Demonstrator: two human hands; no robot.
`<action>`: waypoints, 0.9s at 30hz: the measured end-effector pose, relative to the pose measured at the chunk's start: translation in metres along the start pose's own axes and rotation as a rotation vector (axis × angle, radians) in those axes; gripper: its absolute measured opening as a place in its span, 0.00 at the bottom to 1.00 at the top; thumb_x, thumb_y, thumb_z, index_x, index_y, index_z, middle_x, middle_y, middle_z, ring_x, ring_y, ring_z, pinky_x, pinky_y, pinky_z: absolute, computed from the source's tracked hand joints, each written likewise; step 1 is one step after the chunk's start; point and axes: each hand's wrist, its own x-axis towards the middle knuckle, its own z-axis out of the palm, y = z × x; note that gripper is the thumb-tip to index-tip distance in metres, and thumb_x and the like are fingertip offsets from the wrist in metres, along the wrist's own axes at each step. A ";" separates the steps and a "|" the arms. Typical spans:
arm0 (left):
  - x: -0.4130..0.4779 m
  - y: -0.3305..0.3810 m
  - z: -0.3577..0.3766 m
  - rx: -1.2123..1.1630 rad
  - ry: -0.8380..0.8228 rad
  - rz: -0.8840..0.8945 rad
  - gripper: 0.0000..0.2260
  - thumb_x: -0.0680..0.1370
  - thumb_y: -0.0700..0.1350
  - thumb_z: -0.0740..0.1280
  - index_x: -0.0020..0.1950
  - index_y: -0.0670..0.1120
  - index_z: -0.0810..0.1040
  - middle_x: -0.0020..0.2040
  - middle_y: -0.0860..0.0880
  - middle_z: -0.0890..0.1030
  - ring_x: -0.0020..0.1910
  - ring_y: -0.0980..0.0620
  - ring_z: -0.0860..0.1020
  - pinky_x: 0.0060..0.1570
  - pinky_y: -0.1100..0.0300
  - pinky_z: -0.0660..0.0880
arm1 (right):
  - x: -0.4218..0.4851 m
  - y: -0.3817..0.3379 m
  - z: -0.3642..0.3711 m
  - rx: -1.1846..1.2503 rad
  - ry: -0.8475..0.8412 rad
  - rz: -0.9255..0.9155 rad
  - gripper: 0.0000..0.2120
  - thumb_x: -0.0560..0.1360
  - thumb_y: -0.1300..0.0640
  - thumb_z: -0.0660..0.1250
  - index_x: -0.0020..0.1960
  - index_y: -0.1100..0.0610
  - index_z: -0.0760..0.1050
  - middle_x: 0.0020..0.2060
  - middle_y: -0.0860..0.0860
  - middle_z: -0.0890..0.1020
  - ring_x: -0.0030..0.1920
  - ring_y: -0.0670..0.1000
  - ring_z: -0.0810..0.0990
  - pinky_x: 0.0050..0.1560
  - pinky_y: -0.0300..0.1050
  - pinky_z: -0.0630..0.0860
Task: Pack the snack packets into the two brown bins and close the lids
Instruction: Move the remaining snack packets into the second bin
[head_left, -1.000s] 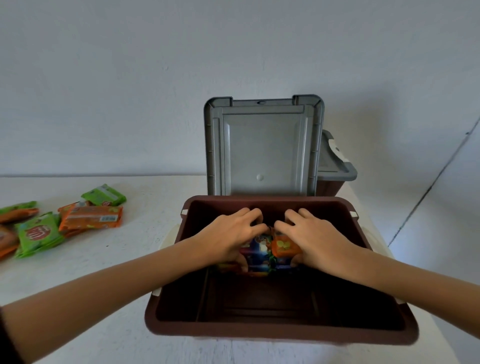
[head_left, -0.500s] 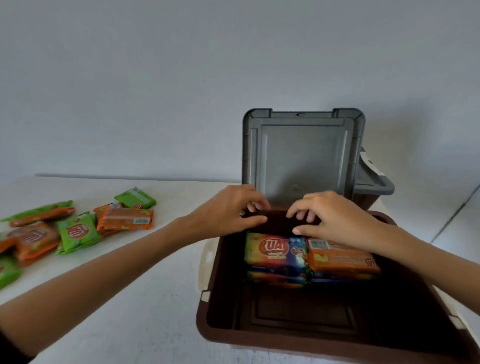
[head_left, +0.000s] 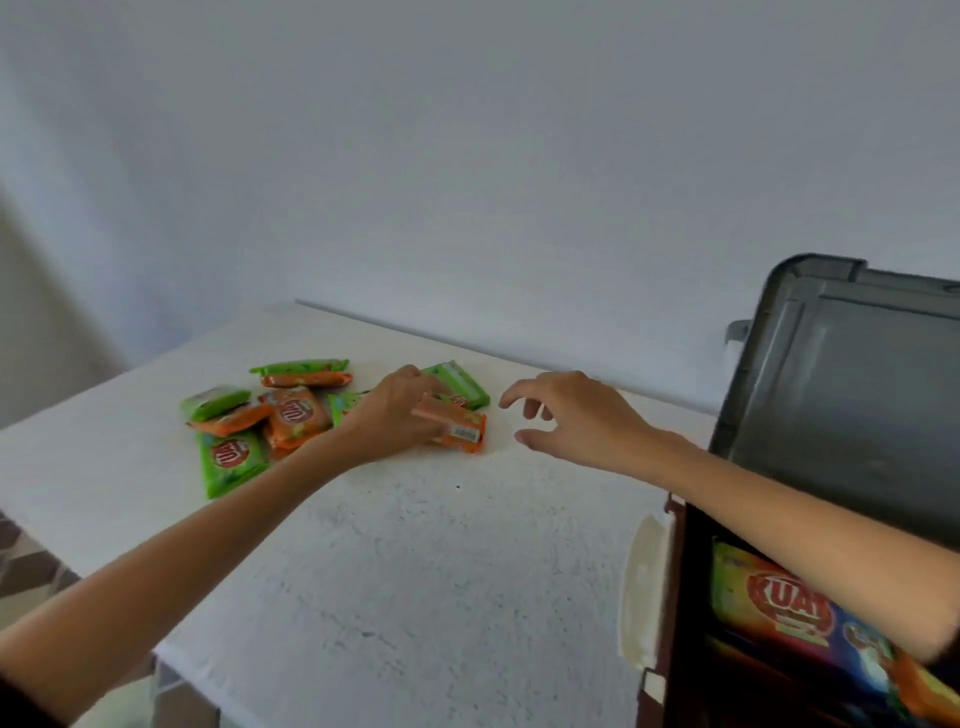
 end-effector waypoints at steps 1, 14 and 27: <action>0.002 -0.016 0.003 0.036 -0.012 -0.088 0.21 0.74 0.48 0.69 0.66 0.46 0.71 0.62 0.42 0.70 0.62 0.44 0.70 0.59 0.55 0.66 | 0.017 -0.003 0.009 -0.012 -0.025 -0.021 0.17 0.74 0.52 0.66 0.63 0.48 0.73 0.52 0.51 0.77 0.51 0.51 0.76 0.48 0.48 0.75; 0.037 -0.103 0.038 0.175 -0.157 -0.449 0.50 0.68 0.62 0.70 0.76 0.45 0.42 0.76 0.42 0.49 0.75 0.39 0.48 0.73 0.43 0.48 | 0.137 0.000 0.117 -0.156 -0.245 -0.105 0.37 0.75 0.48 0.65 0.76 0.45 0.46 0.69 0.59 0.65 0.68 0.60 0.63 0.63 0.53 0.67; 0.039 -0.091 0.026 0.156 -0.115 -0.426 0.33 0.69 0.54 0.73 0.69 0.46 0.65 0.67 0.40 0.60 0.57 0.41 0.74 0.59 0.50 0.71 | 0.135 0.008 0.106 -0.201 -0.196 -0.048 0.38 0.71 0.45 0.69 0.75 0.43 0.52 0.63 0.59 0.69 0.63 0.60 0.69 0.54 0.50 0.73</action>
